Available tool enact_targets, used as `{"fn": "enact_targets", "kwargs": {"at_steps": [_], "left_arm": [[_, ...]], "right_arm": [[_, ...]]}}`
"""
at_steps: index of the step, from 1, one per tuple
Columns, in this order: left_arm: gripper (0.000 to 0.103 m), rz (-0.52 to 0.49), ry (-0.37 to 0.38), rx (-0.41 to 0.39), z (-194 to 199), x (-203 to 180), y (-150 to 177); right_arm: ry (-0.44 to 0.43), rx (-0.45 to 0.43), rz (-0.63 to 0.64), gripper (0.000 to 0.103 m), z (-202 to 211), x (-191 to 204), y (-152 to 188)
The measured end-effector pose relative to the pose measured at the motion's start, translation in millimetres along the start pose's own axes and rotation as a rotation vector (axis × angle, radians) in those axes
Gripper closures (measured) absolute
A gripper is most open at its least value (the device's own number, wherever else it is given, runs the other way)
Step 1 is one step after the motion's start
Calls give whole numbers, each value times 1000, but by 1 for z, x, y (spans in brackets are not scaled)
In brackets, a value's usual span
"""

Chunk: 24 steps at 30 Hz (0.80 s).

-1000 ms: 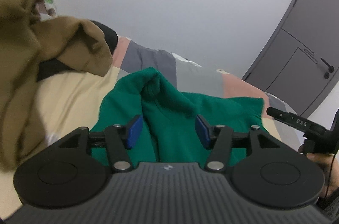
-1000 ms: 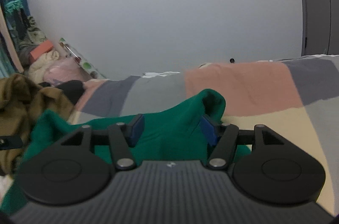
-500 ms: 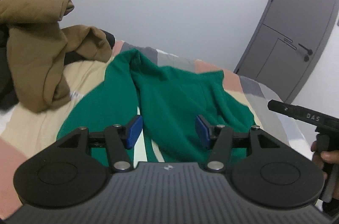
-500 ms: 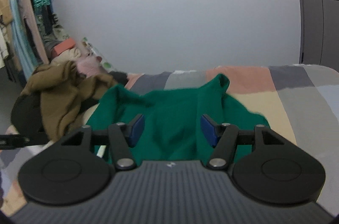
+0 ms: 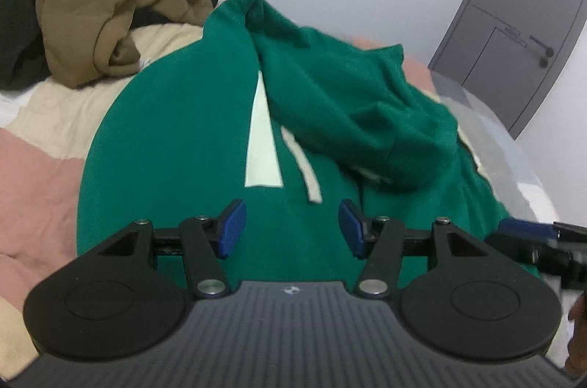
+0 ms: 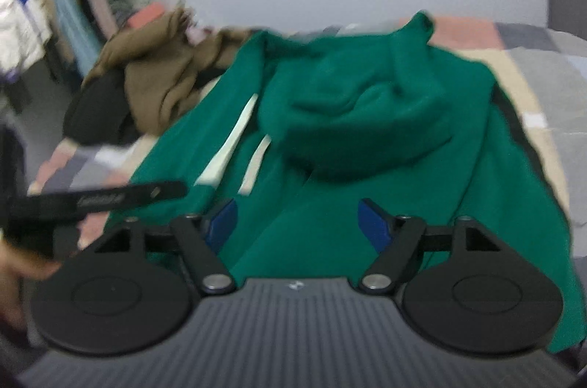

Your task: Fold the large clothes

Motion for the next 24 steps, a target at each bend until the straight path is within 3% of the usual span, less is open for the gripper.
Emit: {"fn": "enact_targets", "kwargs": {"at_steps": [9, 12, 15, 24], "left_arm": [[41, 28, 9, 39, -16, 13, 1], [41, 21, 6, 52, -22, 13, 2], [41, 2, 0, 61, -25, 11, 4], [29, -69, -3, 114, -43, -2, 15]], "right_arm": [[-50, 81, 59, 29, -17, 22, 27], [-49, 106, 74, 20, -24, 25, 33], [-50, 132, 110, 20, -31, 30, 38], [5, 197, 357, 19, -53, 47, 72]]}}
Point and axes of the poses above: each gripper's, at about its wrist camera, not at the fingertips, and z roughly against the way its jaws point, x to its left, y to its underside, the point moved 4 cm from there along -z, roughly the way its jaws point, and after that the axes turned 2 degrees about -z, right-handed, at the moved point
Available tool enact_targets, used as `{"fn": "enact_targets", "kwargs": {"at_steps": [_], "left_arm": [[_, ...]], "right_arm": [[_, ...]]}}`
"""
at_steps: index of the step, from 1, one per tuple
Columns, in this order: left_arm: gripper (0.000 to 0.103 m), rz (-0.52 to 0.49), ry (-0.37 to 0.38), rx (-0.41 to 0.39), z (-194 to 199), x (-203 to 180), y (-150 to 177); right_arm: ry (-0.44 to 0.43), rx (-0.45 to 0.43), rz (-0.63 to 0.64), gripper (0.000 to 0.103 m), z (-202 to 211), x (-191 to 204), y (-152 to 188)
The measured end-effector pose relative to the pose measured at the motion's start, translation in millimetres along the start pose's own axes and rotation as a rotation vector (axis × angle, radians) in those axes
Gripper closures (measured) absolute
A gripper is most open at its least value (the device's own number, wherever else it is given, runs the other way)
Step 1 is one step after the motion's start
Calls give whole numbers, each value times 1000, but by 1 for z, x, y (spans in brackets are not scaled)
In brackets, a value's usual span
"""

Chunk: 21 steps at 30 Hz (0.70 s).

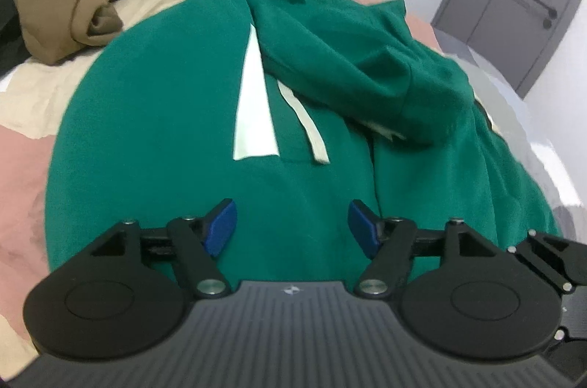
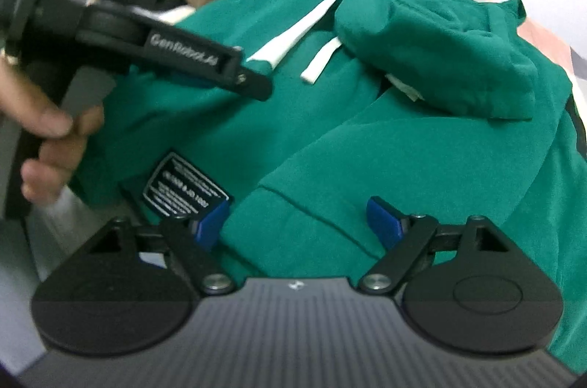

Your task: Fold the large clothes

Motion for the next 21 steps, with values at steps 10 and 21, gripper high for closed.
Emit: {"fn": "enact_targets", "kwargs": {"at_steps": [10, 21], "left_arm": [[64, -101, -121, 10, -2, -3, 14], [100, 52, -184, -69, 45, 69, -20]], "right_arm": [[57, -14, -99, 68, 14, -29, -3], [227, -222, -395, 71, 94, -147, -34]]}}
Point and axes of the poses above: each gripper's, at about its wrist camera, not at the fingertips, and z roughly against the way its jaws point, x to its left, y to its underside, the point moved 4 cm from there along -z, roughly the way its jaws point, and after that the axes turned 2 degrees about -z, right-handed, at the moved point
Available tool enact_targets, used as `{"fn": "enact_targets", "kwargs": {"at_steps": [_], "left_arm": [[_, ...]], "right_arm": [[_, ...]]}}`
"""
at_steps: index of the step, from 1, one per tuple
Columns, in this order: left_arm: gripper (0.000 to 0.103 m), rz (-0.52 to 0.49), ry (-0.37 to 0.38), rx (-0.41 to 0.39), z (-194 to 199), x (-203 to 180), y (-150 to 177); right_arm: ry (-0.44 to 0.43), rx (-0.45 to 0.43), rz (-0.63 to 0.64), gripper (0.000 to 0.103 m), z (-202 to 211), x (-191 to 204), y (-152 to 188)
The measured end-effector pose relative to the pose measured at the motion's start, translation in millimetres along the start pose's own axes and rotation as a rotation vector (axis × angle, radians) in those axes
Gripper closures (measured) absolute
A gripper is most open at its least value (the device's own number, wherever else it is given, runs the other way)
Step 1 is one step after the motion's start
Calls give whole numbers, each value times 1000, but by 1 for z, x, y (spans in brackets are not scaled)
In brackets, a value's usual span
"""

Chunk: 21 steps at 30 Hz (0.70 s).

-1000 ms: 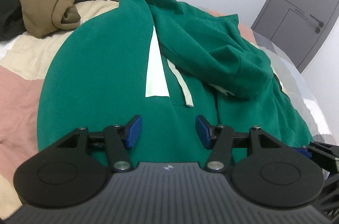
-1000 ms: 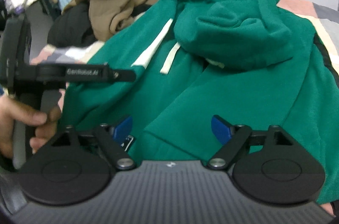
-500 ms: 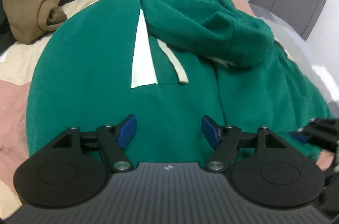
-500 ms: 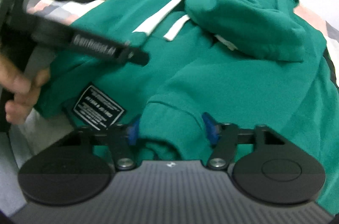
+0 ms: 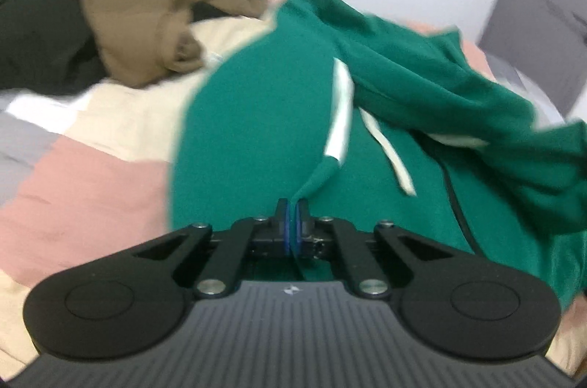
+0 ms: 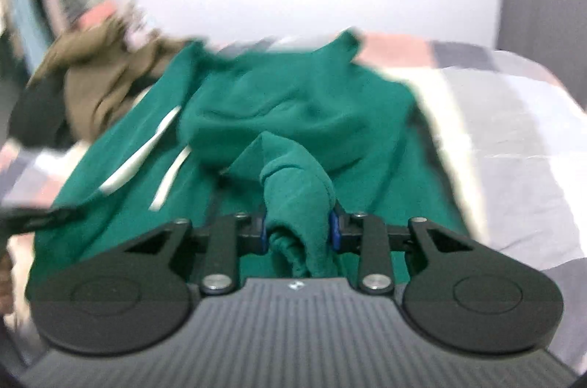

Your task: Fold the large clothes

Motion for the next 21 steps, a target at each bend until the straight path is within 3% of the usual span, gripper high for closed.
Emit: {"fn": "enact_targets", "kwargs": {"at_steps": [8, 13, 17, 21], "left_arm": [[100, 117, -168, -53, 5, 98, -81], [100, 142, -325, -67, -13, 158, -124], [100, 149, -450, -63, -41, 205, -143], [100, 191, -533, -24, -80, 244, -141]], "right_arm": [[111, -100, -187, 72, 3, -112, -72], [214, -147, -231, 72, -11, -170, -103], [275, -169, -268, 72, -35, -212, -115], [339, -158, -324, 72, -76, -253, -111]]}}
Point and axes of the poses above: each gripper's, at about its wrist camera, not at the fingertips, and z roughly against the way its jaws point, x to its left, y to its underside, the point moved 4 cm from there along -z, roughly the way its jaws point, and after that the axes turned 2 degrees about -z, right-handed, at the moved point
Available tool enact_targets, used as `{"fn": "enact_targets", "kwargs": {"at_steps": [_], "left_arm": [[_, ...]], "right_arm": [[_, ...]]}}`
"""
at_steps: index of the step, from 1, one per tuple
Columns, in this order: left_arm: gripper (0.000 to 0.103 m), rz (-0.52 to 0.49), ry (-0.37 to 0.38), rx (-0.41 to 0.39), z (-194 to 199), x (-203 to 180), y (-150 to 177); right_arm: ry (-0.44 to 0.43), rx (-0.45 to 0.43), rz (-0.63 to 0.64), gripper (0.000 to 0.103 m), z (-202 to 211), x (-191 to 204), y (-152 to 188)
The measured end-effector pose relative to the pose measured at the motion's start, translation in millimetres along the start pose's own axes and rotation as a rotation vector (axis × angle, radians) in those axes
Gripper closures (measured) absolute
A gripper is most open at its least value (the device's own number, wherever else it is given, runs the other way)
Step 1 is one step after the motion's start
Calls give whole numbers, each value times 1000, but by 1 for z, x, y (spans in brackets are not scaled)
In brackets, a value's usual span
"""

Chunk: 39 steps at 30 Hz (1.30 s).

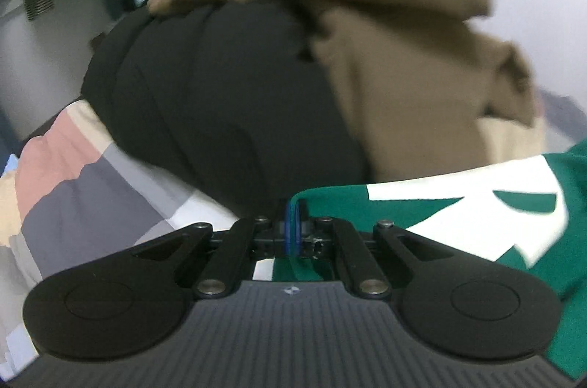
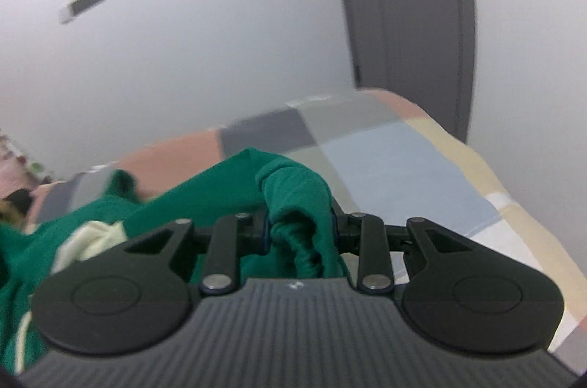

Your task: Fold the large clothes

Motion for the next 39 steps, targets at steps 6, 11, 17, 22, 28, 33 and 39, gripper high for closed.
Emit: {"fn": "enact_targets", "kwargs": {"at_steps": [6, 11, 17, 22, 28, 33, 39], "left_arm": [[100, 18, -44, 22, -55, 0, 12], [100, 46, -53, 16, -55, -2, 14], [89, 125, 32, 62, -35, 5, 20], [45, 87, 107, 16, 13, -3, 29], [41, 54, 260, -30, 77, -32, 43], [40, 17, 387, -74, 138, -80, 48], [40, -9, 564, -95, 201, -143, 63]], "right_arm": [[71, 105, -45, 72, -65, -30, 49], [71, 129, -83, 72, -91, -39, 75], [54, 126, -99, 62, -81, -34, 67], [16, 105, -123, 42, -48, -25, 55], [-40, 75, -104, 38, 6, -2, 40], [-116, 41, -13, 38, 56, 43, 31], [-260, -3, 74, 38, 116, 111, 39]]}}
Point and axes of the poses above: each gripper's, at about its wrist camera, not at the fingertips, and z roughly against the way its jaws point, x to its left, y to its underside, the point moved 4 cm from there along -z, roughly the way its jaws point, and after that the axes turned 2 degrees about -z, right-handed, at the moved point
